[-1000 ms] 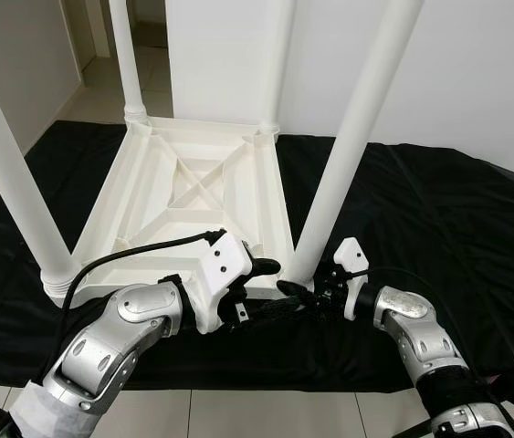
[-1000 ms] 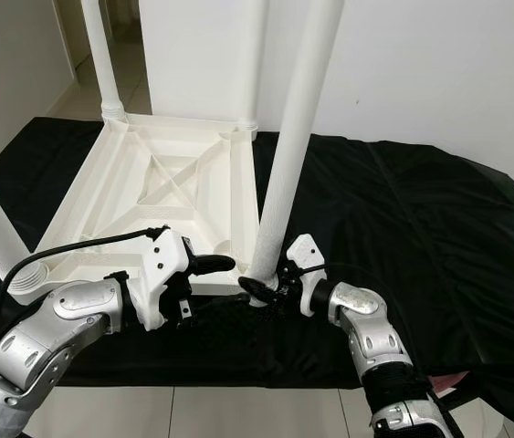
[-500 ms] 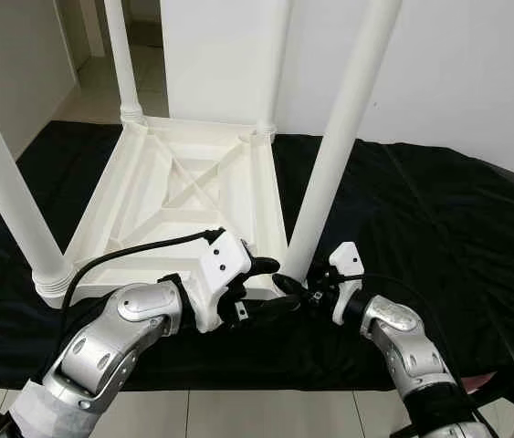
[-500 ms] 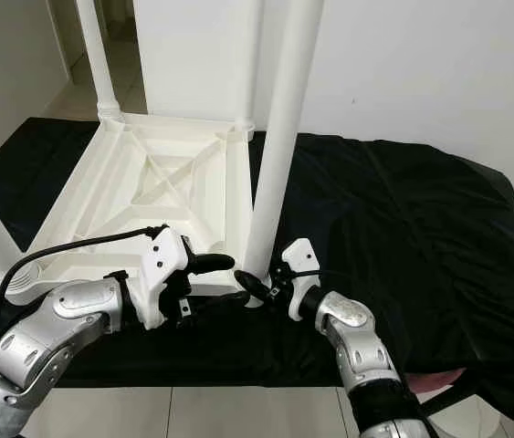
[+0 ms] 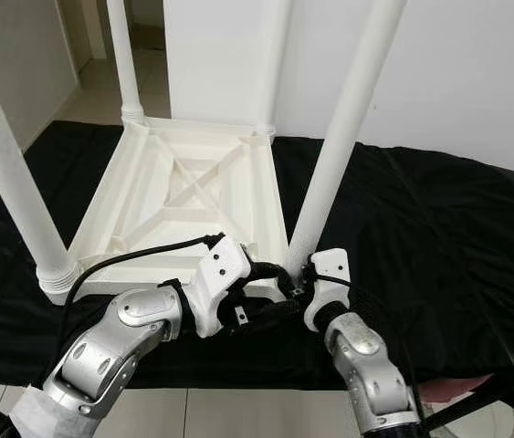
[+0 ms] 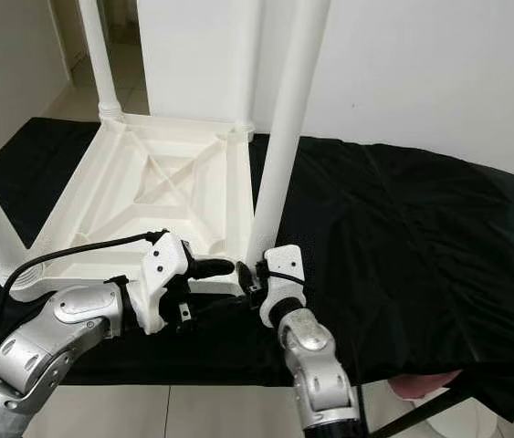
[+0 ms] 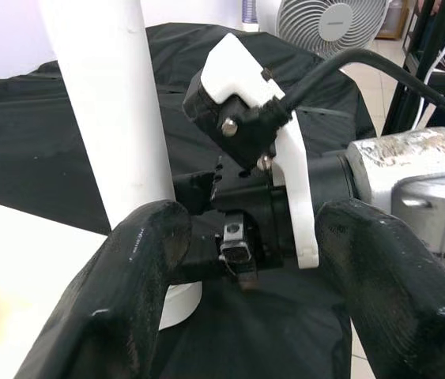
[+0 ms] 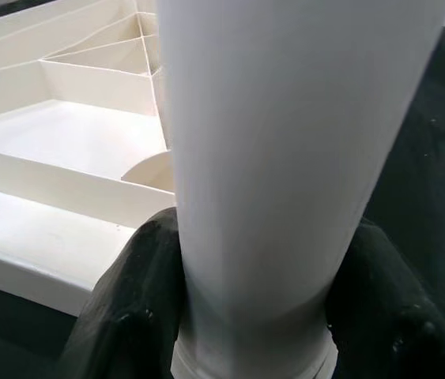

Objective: Building children table

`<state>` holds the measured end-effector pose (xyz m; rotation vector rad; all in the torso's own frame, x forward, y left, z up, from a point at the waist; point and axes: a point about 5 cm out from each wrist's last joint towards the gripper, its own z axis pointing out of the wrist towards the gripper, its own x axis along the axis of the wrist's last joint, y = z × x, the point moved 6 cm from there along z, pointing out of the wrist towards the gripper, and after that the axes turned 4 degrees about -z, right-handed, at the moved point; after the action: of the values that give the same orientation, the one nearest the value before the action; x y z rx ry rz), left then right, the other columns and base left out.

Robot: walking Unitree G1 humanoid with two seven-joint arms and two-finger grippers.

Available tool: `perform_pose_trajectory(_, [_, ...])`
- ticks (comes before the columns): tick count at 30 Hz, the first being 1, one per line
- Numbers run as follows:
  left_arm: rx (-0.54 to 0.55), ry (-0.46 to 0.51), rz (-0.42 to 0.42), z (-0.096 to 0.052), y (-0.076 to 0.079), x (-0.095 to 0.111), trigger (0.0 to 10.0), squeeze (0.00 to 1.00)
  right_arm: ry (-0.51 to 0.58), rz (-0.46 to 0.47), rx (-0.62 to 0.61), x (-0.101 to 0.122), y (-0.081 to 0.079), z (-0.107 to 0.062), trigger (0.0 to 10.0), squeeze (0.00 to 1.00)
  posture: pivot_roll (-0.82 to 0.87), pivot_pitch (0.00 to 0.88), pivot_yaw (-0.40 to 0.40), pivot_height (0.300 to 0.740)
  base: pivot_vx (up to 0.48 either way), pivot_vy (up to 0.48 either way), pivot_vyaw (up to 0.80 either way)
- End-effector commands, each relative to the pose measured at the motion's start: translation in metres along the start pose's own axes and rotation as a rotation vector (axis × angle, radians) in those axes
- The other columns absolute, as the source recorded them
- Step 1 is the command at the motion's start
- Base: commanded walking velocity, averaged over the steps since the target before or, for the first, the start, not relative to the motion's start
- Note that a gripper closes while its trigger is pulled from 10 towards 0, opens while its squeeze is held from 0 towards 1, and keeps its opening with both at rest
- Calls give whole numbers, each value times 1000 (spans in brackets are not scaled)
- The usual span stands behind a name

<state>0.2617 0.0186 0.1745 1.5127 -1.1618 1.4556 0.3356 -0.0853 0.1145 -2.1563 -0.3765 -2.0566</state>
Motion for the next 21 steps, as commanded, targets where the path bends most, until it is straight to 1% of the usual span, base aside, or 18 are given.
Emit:
perform_pose_trajectory(1, [-7, -2, 1, 0, 1, 0, 10000, 0, -31, -36, -70, -6, 13, -4, 10000, 0, -18, 0, -78, 740, 0, 0, 0])
perform_pose_trajectory(2, [-8, -2, 2, 0, 0, 0, 10000, 0, -23, -24, -63, -4, 12, -4, 10000, 1000, -16, 0, -74, 740, 0, 0, 0])
perform_pose_trajectory(7, [-2, 12, 2, 0, -3, 5, 10000, 0, 7, -28, -50, 4, 10, -8, 10000, 1000, -20, 0, -73, 740, 0, 0, 0])
perform_pose_trajectory(10, [9, 18, 7, -1, -8, 7, 10000, 0, 38, -38, -69, 11, 17, -14, 10000, 1000, -22, 0, -72, 740, 0, 0, 0])
perform_pose_trajectory(14, [10, 18, 13, -1, -8, 7, 10000, 0, 49, -21, -63, 14, 17, -16, 10000, 1000, -22, 0, -72, 740, 0, 0, 0])
perform_pose_trajectory(15, [10, 19, 12, 0, -9, 7, 10000, 0, 61, -25, -35, 16, 17, -18, 10000, 0, -25, 0, -68, 740, 0, 0, 0])
perform_pose_trajectory(16, [10, 19, 12, 0, -9, 7, 10000, 0, 61, -25, -35, 16, 17, -18, 10000, 0, -25, 0, -68, 740, 0, 0, 0])
perform_pose_trajectory(17, [7, 22, 8, 0, -8, 8, 10000, 0, 80, -55, 32, 18, 16, -20, 10000, 0, -25, 0, -69, 740, 0, 0, 0])
perform_pose_trajectory(19, [-6, 22, 3, 1, -4, 8, 10000, 0, 77, -81, 151, 15, 18, -21, 10000, 0, -20, 0, -74, 740, 0, 0, 0])
perform_pose_trajectory(20, [-6, 22, 3, 1, -4, 8, 10000, 0, 77, -81, 151, 15, 18, -21, 10000, 0, -20, 0, -74, 740, 0, 0, 0])
perform_pose_trajectory(21, [-12, 22, 1, 1, -2, 8, 10000, 0, 75, -91, 184, 15, 19, -22, 10000, 0, -20, 0, -74, 740, 0, 0, 0])
